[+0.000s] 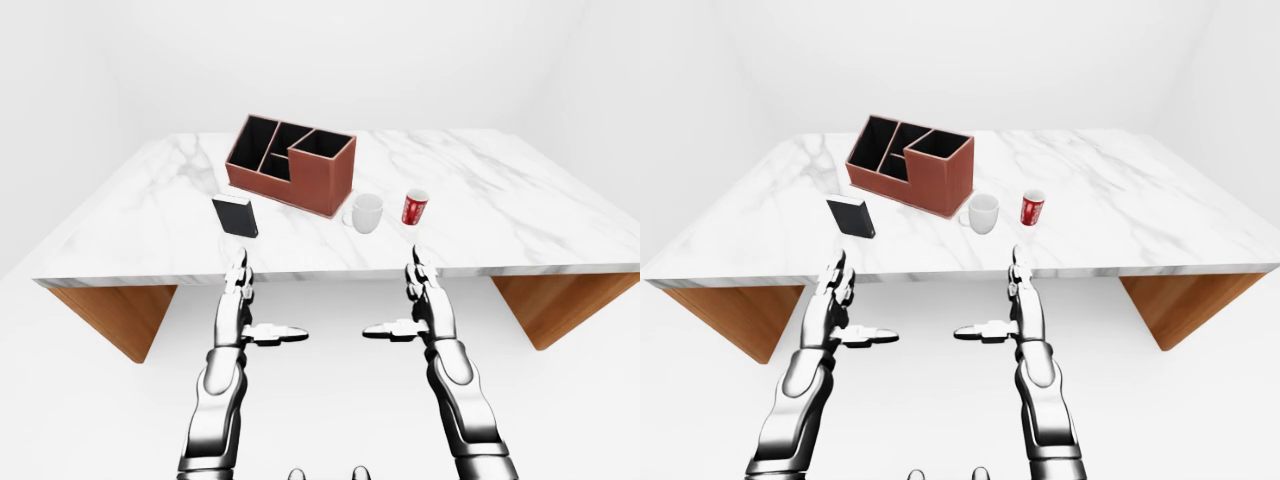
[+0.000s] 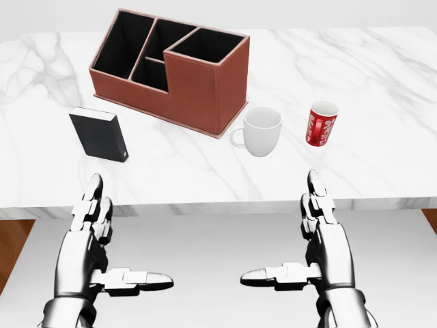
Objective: Pick up the red mug and place it to the right of the caddy.
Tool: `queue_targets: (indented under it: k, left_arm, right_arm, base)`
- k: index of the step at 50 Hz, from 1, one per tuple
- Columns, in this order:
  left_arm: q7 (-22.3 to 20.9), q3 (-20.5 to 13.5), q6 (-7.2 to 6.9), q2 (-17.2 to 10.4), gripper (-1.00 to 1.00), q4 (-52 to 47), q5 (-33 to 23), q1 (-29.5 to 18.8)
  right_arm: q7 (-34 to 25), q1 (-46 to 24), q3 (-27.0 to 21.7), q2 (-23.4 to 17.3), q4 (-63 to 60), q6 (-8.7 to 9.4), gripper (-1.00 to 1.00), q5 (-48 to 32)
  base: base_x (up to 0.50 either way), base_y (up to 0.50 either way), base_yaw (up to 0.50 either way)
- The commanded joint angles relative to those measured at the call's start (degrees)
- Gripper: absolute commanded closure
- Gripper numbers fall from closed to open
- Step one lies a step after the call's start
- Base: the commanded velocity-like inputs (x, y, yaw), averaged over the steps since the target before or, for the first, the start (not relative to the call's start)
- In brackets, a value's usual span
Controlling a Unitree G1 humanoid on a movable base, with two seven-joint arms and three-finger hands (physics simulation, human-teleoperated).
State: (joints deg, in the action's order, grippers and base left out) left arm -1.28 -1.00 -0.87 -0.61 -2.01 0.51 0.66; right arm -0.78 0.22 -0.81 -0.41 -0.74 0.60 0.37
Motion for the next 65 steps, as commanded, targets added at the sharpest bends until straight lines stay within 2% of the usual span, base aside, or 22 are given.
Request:
queue_targets:
  k: [1, 3, 4, 8, 28, 35, 40, 54, 65]
  left_arm:
    - [-2.84, -1.47, -3.01, -0.84, -1.00, -6.77, 0.47, 2.38]
    - [-2.95, -1.36, -3.30, -0.69, -1.00, -7.88, 0.16, 2.93]
    - [-3.00, -1.30, -4.12, -0.63, -1.00, -9.15, 0.08, 3.23]
    - [-3.45, -1.51, -4.13, -0.56, -1.00, -12.84, 0.27, 4.40]
    - [-6.05, -3.21, -4.13, 0.23, -1.00, -31.96, 0.25, 10.81]
    - [-6.71, -2.18, -4.13, 0.71, -1.00, -37.68, -0.45, 12.99]
    - [-6.84, -1.32, -4.13, 0.80, -1.00, -39.01, -0.75, 13.65]
    - [-7.79, -2.78, -4.13, 1.23, -1.00, -44.29, 0.01, 15.05]
    - [-8.10, -3.48, -4.13, 1.49, -1.00, -42.93, 0.02, 15.07]
  right_arm:
    - [-1.83, 1.31, -1.21, -0.62, -3.89, 2.55, -1.00, 1.01]
    - [-2.13, 1.62, -1.34, -0.66, -4.87, 3.27, -1.00, 1.27]
    - [-2.04, 1.63, -1.53, -0.73, -5.07, 3.28, -1.00, 1.17]
    - [-2.42, 1.81, -2.27, -0.94, -6.63, 4.35, -1.00, 1.82]
    - [-4.16, 6.00, -4.89, -0.96, -21.22, 4.40, -1.00, 3.08]
    - [-4.36, 7.05, -5.57, -0.63, -25.57, 4.40, -1.00, 3.36]
    - [-4.28, 7.54, -5.91, -0.45, -27.78, 4.40, -1.00, 3.26]
    - [-5.07, 10.72, -6.71, 0.49, -37.90, 4.40, -1.00, 3.11]
    - [-4.82, 11.71, -8.47, 1.57, -45.03, 4.40, -1.00, 5.96]
  base:
    - [0.00, 0.00, 0.00]
    - [0.00, 0.00, 0.00]
    - [0.00, 0.00, 0.00]
    - [0.00, 0.00, 0.00]
    - [0.00, 0.00, 0.00]
    - [0.00, 0.00, 0.00]
    - [0.00, 0.00, 0.00]
    - [0.00, 0.00, 0.00]
    - [0.01, 0.00, 0.00]
